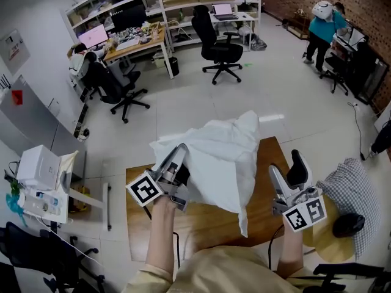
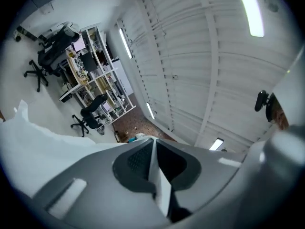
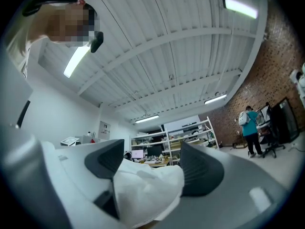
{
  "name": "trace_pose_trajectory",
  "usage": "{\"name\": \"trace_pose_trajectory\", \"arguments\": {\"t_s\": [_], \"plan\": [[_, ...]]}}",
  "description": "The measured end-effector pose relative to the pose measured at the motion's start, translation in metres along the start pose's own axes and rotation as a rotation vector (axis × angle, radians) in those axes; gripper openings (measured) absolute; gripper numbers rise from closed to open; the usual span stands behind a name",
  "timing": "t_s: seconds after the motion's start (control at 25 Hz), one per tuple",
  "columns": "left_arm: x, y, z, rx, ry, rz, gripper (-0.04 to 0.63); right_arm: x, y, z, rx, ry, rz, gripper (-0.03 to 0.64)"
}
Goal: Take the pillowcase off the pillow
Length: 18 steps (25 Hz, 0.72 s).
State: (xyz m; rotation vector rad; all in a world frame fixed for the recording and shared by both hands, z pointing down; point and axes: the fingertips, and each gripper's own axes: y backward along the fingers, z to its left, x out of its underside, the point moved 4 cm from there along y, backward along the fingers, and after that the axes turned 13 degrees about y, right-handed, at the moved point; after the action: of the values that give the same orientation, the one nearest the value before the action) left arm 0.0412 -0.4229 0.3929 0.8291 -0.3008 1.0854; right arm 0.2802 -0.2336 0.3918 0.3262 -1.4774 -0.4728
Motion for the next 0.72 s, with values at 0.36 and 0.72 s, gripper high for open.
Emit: {"name": "trace_pose_trajectory", "arguments": {"t_s": [0.36, 0.72], "plan": [[-0.027, 0.014, -0.02, 0.008, -0.06, -0.146, 0.009, -0.056, -0.006, -0.009, -0.056, 0.065, -0.109, 0.357], [-0.014, 0.04, -0.006, -0.017, -0.076, -0.157, 0.009, 0.013, -0.035, 0.036, -0.252, -0.088, 0.206, 0.39]]}}
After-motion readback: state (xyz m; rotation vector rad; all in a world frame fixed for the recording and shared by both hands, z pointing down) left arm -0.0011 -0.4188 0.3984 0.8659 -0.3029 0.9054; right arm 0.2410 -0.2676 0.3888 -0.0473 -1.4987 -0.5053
